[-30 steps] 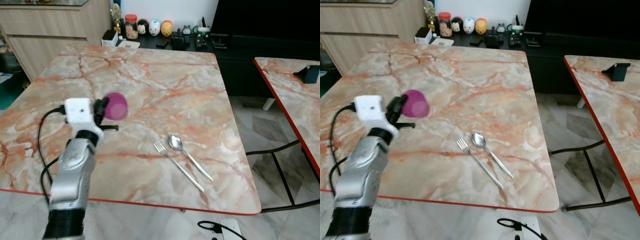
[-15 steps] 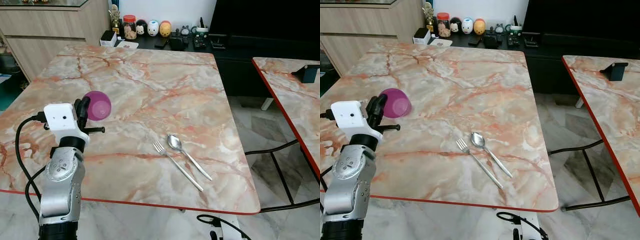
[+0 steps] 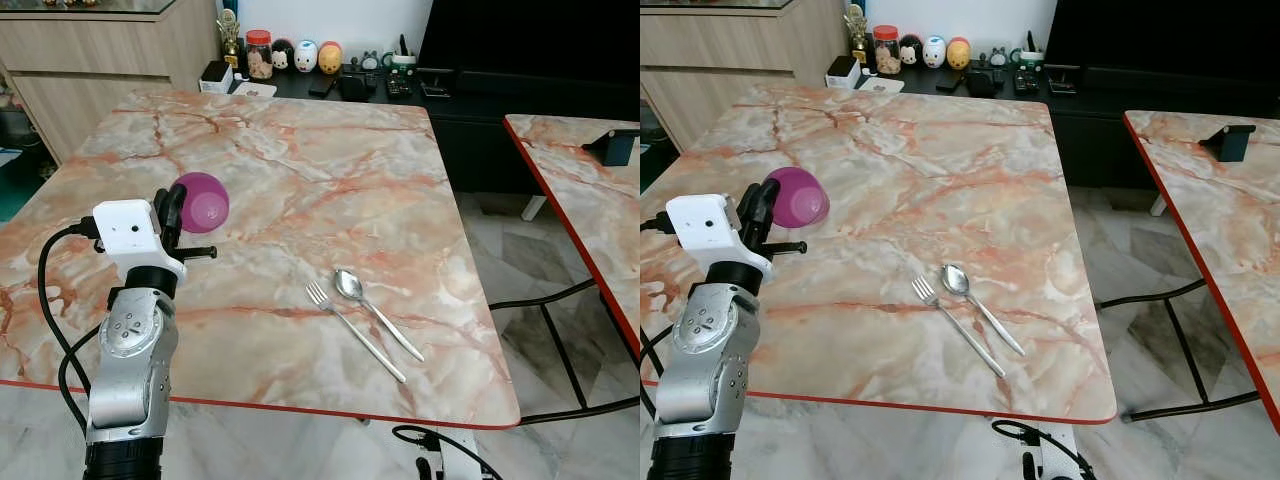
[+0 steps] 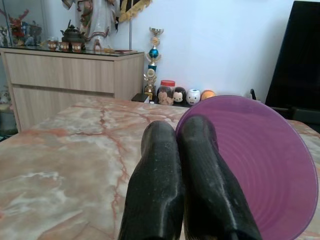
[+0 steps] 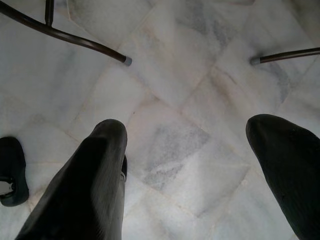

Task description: Setting the table

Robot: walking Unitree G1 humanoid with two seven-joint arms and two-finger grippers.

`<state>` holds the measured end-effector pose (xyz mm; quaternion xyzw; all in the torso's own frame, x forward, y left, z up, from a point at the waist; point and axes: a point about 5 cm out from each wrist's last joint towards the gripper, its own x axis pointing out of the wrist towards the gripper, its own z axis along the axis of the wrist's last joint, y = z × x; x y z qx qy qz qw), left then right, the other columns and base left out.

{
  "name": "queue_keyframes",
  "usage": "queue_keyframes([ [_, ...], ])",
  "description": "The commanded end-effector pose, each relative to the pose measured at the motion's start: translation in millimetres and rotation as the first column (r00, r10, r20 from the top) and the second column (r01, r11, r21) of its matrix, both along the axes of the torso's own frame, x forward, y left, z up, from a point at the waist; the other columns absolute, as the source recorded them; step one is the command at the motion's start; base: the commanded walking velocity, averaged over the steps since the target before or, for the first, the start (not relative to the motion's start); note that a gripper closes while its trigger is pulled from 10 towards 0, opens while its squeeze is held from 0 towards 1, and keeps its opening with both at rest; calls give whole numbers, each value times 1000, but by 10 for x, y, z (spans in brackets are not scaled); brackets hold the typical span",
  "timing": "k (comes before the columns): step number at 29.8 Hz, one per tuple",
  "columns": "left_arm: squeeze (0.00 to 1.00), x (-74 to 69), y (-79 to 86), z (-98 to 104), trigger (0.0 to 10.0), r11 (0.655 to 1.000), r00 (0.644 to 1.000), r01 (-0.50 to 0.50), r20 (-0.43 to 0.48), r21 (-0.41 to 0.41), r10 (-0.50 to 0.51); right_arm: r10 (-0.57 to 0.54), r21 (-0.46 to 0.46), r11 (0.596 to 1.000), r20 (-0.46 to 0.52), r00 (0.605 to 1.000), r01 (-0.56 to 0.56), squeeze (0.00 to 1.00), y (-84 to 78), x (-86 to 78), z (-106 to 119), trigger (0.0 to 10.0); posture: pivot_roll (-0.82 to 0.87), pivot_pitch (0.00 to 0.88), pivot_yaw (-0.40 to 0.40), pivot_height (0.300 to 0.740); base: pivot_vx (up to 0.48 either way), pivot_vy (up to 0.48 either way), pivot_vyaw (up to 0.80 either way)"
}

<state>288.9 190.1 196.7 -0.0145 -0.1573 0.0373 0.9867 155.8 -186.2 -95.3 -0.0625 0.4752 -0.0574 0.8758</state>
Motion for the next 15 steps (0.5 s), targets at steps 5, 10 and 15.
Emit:
queue_keyframes([
  [5, 0, 30, 8, 55, 10000, 1000, 999, -10, 33, -19, 11, -14, 13, 1000, -4, 1000, 14, 0, -16, -37, -12, 10000, -2, 0, -62, 740, 0, -221, -765],
  [10, 0, 33, -2, 64, 10000, 1000, 999, -10, 40, -15, 10, 8, -1, 1000, -1, 1000, -8, 0, -13, -29, -8, 10000, 0, 0, -64, 740, 0, -285, 0],
  [15, 0, 39, -16, 69, 10000, 1000, 999, -7, 43, -14, 8, -3, 10, 1000, 10, 1000, 3, 0, -11, -23, -4, 10000, 0, 0, -64, 740, 0, -286, 0],
])
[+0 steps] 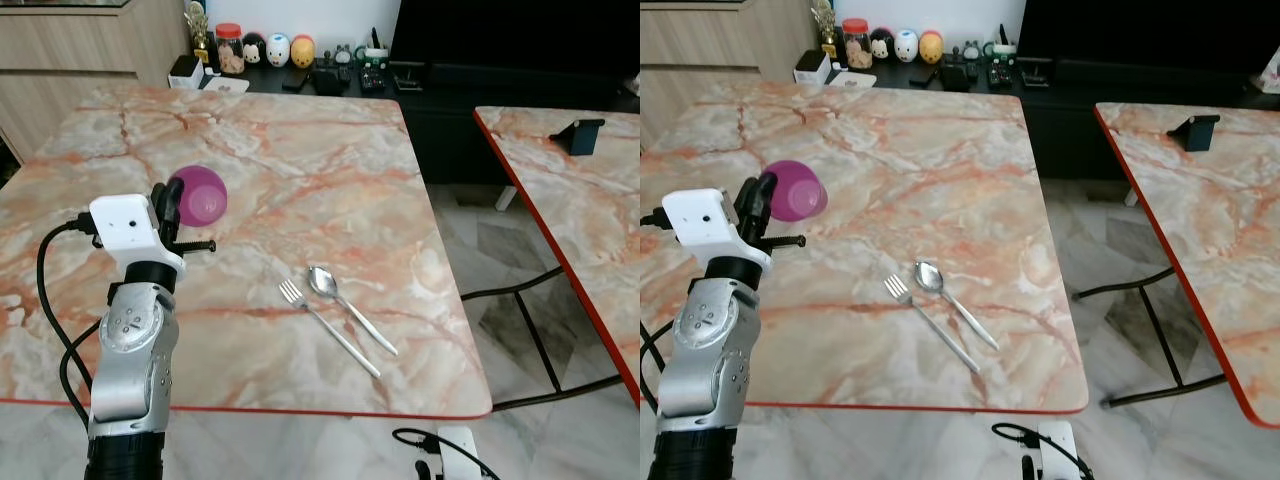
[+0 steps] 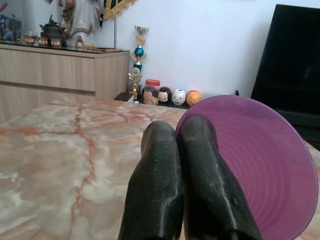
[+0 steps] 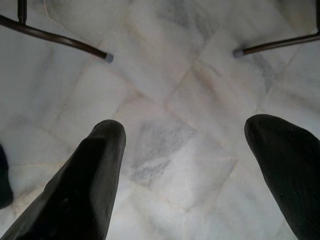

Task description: Setting the table

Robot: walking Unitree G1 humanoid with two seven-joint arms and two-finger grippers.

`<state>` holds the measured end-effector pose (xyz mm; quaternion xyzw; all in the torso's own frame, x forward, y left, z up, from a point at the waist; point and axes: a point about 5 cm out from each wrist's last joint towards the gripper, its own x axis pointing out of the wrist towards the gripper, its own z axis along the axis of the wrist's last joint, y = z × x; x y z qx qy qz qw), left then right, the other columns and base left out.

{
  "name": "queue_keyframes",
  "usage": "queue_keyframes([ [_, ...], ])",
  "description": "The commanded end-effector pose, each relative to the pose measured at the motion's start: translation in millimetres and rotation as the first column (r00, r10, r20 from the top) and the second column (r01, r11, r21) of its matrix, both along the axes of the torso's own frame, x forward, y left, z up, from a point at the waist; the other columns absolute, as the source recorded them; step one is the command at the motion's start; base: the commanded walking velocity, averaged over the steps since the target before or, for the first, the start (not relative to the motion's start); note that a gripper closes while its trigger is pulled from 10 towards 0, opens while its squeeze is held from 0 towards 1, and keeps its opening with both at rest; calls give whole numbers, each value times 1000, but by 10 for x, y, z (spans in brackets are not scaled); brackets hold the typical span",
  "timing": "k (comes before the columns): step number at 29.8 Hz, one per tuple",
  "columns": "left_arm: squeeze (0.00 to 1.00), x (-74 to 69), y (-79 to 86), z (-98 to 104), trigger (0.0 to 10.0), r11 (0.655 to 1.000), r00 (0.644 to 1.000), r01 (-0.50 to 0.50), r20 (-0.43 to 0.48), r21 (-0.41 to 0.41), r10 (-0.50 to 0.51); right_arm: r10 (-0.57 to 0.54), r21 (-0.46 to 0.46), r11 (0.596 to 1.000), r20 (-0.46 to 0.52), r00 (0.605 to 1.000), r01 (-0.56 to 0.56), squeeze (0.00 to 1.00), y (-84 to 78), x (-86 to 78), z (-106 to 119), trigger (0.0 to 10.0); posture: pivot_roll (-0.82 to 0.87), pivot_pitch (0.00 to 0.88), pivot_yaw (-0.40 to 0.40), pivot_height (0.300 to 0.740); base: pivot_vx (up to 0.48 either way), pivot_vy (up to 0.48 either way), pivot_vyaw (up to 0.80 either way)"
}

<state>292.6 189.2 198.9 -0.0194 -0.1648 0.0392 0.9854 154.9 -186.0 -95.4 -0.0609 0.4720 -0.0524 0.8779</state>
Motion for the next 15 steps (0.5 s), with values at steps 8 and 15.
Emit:
queue_keyframes([
  [8, 0, 16, -22, 63, 10000, 1000, 999, -1, 37, -2, 2, -20, 2, 1000, -3, 1000, 21, 0, -17, -20, -6, 10000, 1, 0, -66, 740, 0, -294, -86],
  [15, 0, 25, -24, 70, 10000, 1000, 999, -6, 42, -4, 6, -13, 5, 1000, -3, 1000, 13, 0, -14, -14, -4, 10000, 2, 0, -68, 740, 0, -297, -643],
])
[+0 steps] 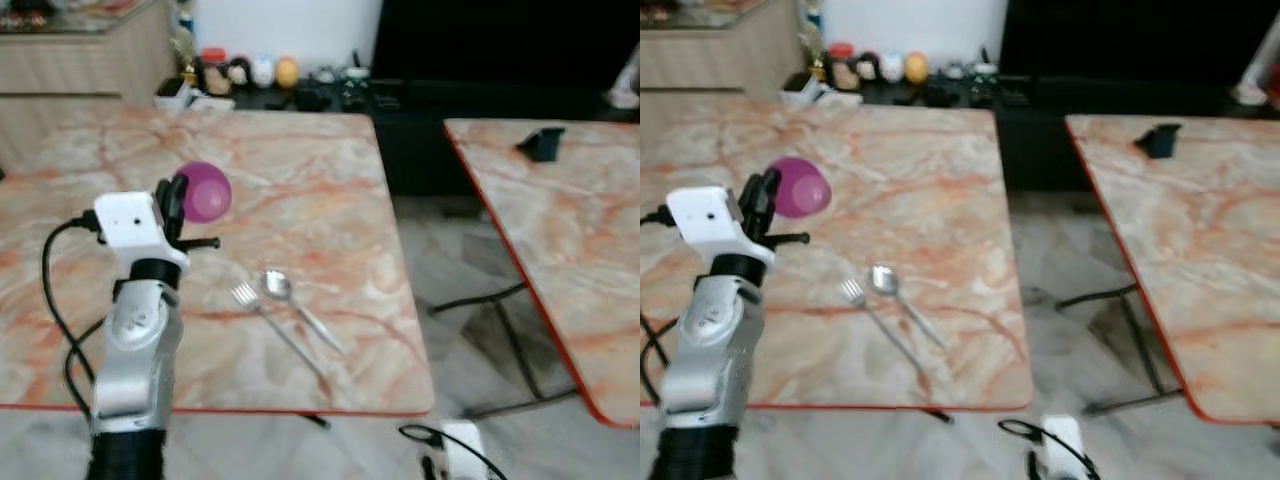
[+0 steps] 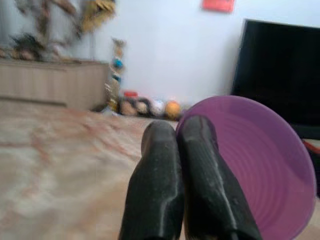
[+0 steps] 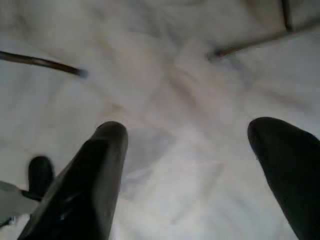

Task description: Setting the table

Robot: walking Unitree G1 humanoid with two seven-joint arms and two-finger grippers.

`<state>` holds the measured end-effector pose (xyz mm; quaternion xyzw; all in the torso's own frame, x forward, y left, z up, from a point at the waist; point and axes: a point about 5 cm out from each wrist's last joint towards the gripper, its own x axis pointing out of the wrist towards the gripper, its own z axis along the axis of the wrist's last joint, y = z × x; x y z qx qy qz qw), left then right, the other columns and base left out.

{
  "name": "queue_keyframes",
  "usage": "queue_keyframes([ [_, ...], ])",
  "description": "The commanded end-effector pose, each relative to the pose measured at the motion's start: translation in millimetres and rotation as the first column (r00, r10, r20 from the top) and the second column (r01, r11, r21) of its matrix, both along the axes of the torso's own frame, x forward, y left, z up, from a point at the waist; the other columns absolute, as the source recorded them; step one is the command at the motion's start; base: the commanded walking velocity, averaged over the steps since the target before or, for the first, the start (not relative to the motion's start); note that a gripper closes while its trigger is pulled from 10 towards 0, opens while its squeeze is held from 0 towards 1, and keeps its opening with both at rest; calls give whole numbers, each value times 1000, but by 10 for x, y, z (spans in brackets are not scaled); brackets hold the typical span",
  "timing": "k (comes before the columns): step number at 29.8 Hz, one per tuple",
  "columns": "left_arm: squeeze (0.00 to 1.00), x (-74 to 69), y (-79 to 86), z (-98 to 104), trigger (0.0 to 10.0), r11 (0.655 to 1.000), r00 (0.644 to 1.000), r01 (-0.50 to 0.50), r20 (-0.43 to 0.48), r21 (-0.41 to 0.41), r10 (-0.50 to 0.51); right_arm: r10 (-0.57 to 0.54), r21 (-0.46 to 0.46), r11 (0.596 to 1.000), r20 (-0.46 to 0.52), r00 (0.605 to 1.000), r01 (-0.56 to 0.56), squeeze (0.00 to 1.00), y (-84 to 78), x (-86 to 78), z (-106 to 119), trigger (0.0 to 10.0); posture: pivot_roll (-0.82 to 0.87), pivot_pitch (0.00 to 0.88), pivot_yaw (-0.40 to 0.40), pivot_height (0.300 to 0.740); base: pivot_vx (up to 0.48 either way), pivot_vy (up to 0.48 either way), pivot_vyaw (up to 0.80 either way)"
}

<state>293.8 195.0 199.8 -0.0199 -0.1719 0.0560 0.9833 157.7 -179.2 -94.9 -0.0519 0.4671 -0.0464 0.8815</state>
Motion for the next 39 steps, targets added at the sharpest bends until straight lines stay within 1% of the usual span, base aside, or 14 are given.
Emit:
queue_keyframes([
  [1, 0, 14, -83, 63, 10000, 1000, 999, 27, 29, 3, -27, -14, -18, 1000, -15, 1000, 14, 0, -83, -41, -9, 10000, 2, 0, -68, 740, 0, -292, 0],
  [14, 0, 49, -89, 103, 10000, 1000, 999, 28, 40, -3, -28, -7, -16, 1000, -15, 1000, 7, 0, -77, -38, -8, 10000, 4, 0, -65, 740, 0, -294, 0],
  [23, 0, 63, -125, 98, 10000, 999, 999, 39, 37, -7, -39, -3, -4, 1000, -12, 1000, 3, 0, -67, -31, -7, 10000, 1, 0, -63, 740, 0, -291, 0],
  [34, 0, 79, -131, 102, 10000, 999, 998, 43, 39, -15, -42, 1, -3, 1000, -14, 1000, -1, 0, -72, -34, -8, 10000, 1, 0, -65, 740, 0, -304, 0],
  [39, 0, 91, -150, 91, 10000, 998, 998, 58, 32, -18, -57, 2, 2, 1000, -10, 1000, -2, 0, -70, -30, -5, 10000, 2, 0, -68, 740, 0, -424, 0],
])
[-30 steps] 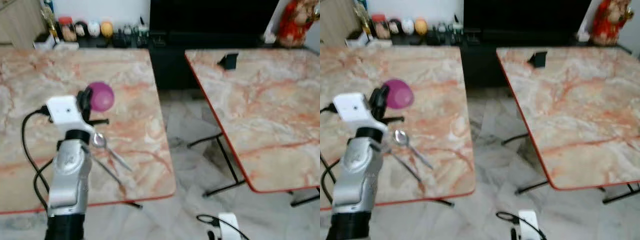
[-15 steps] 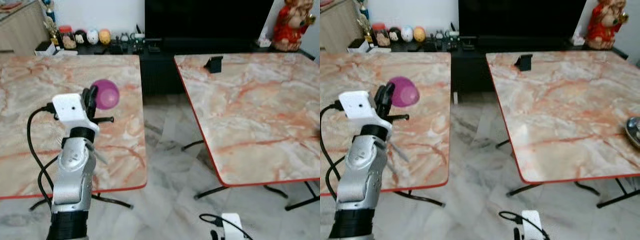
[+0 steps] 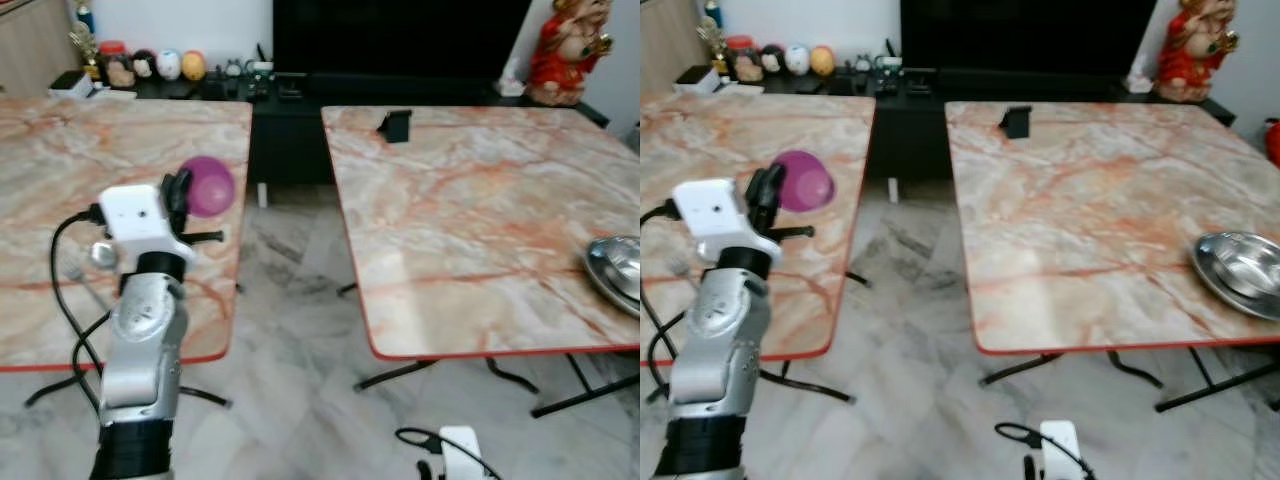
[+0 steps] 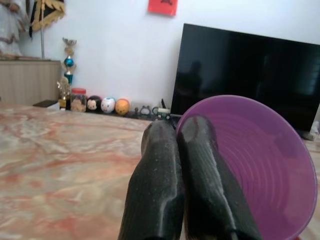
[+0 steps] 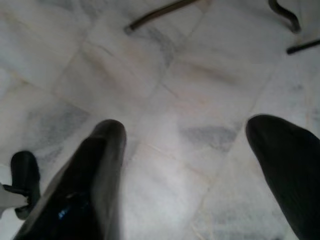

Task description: Setting the table

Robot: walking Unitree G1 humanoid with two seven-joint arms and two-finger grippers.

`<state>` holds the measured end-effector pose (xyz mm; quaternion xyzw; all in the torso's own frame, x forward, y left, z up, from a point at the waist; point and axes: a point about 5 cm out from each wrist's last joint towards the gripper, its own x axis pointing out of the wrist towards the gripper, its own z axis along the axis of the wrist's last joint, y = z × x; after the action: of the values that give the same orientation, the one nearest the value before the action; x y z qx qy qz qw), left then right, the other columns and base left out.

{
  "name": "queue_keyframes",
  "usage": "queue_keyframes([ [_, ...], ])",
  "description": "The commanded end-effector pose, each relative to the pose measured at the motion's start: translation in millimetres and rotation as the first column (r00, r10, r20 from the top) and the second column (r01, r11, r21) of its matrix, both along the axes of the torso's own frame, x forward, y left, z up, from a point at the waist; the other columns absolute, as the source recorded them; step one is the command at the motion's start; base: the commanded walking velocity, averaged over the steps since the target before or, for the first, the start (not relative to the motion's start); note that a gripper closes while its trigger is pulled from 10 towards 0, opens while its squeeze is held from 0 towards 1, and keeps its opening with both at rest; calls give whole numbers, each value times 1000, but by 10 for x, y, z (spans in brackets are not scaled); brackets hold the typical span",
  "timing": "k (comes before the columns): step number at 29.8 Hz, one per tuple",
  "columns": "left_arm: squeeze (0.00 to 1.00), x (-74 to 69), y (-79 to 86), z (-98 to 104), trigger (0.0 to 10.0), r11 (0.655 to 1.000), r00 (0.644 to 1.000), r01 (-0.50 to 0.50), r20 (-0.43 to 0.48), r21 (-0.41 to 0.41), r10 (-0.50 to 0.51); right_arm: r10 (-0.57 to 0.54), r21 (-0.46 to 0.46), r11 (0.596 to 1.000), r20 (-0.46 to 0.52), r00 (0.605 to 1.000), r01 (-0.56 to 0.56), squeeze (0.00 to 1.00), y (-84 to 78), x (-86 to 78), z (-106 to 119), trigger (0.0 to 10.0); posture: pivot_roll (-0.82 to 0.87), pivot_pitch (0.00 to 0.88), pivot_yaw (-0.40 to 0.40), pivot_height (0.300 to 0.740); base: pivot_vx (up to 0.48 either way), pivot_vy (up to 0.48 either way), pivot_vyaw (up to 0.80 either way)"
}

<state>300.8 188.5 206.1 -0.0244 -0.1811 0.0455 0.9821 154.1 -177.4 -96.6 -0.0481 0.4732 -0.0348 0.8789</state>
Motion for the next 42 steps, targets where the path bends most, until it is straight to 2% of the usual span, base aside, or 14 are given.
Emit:
queue_keyframes([
  [1, 0, 24, -98, 15, 10000, 999, 999, 44, 6, -11, -44, -8, -17, 1000, 3, 1000, 9, 0, -88, 5, 12, 10000, 3, 0, -69, 740, 0, -424, 0],
  [6, 0, 4, -128, -30, 10000, 998, 998, 60, -6, 35, -60, 4, -21, 1000, 8, 1000, -4, 0, -95, 10, 16, 10000, -4, 0, -62, 740, 0, -422, 0],
  [9, 0, 3, -82, -35, 10000, 993, 998, 66, -13, 102, -65, -3, -17, 1000, 9, 1000, 4, 0, -87, 11, 15, 10000, -7, 0, -57, 740, 0, -421, 0],
  [17, 0, -12, 0, -54, 10000, 985, 998, 56, -25, 166, -53, -1, -16, 1000, 7, 1000, 1, 0, -90, 5, 13, 10000, -4, 0, -59, 740, 0, -421, 0],
  [34, 0, -1, 27, -74, 10000, 984, 999, 48, -30, 170, -44, 32, -29, 999, 5, 999, -31, 0, -101, -11, 10, 10000, -7, 0, -63, 740, 0, -422, 0],
  [42, 0, 13, 54, -64, 10000, 981, 998, 51, -31, 185, -46, 31, -28, 999, 7, 1000, -30, 0, -97, -7, 12, 10000, -7, 0, -64, 740, 0, -421, 525],
])
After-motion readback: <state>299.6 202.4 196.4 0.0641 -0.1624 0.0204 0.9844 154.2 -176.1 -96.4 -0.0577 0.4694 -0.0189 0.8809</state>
